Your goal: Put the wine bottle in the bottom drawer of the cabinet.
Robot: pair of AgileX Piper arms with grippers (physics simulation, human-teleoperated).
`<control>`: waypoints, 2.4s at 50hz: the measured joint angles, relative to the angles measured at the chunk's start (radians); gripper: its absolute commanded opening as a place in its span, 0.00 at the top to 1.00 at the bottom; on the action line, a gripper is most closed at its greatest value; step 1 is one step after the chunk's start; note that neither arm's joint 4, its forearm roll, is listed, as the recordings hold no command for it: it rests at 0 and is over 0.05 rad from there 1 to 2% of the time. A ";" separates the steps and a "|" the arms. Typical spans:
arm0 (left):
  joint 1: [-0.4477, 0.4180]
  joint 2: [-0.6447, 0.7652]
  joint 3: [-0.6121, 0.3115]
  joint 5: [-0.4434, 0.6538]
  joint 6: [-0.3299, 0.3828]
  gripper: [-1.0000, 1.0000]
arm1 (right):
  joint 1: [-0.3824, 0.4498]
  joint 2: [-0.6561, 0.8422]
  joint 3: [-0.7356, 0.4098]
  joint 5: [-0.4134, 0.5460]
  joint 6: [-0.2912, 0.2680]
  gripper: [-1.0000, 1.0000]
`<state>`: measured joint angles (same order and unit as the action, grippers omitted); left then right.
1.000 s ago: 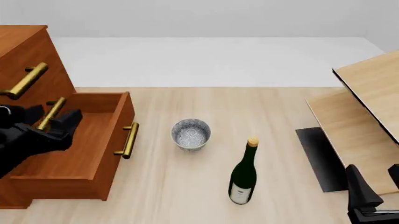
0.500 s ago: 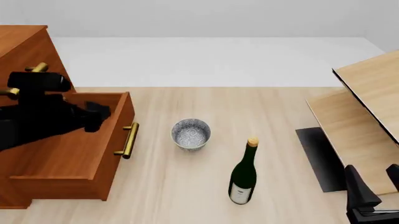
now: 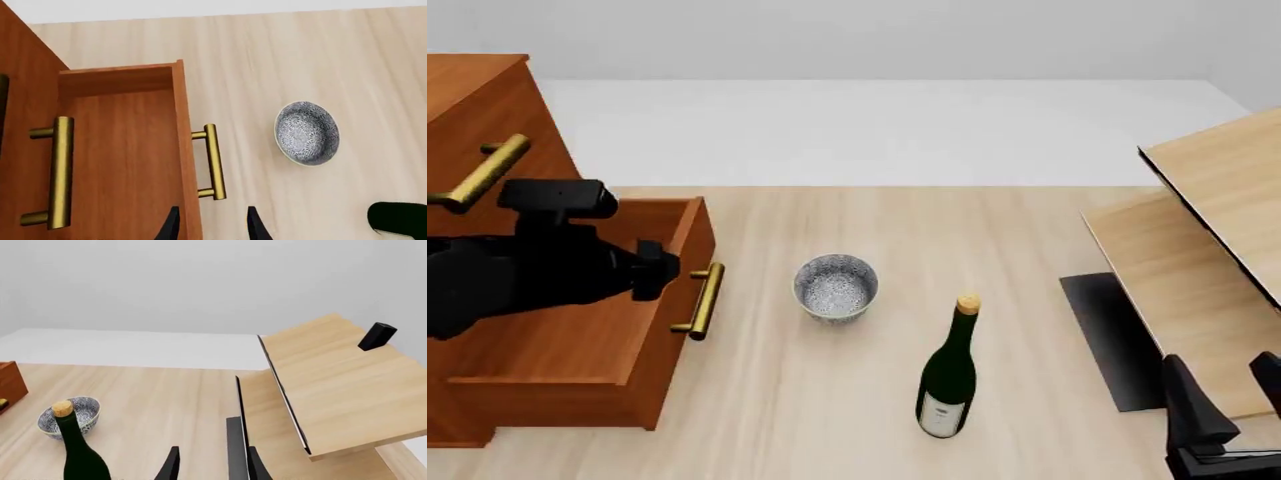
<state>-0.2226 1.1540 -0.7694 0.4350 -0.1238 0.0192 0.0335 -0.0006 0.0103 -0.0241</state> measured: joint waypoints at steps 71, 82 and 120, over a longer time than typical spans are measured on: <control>-0.014 0.133 0.330 -0.386 -0.031 0.00 | 0.020 0.011 0.000 0.001 -0.016 0.00; -0.039 0.156 0.329 -0.406 -0.044 0.00 | 0.021 0.013 0.000 0.000 -0.016 0.00; -0.146 0.204 0.287 -0.402 -0.053 0.00 | 0.012 0.006 0.000 0.005 -0.008 0.00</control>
<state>-0.3685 1.3579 -0.4828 0.0326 -0.1768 0.0307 0.0398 -0.0003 0.0154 -0.0320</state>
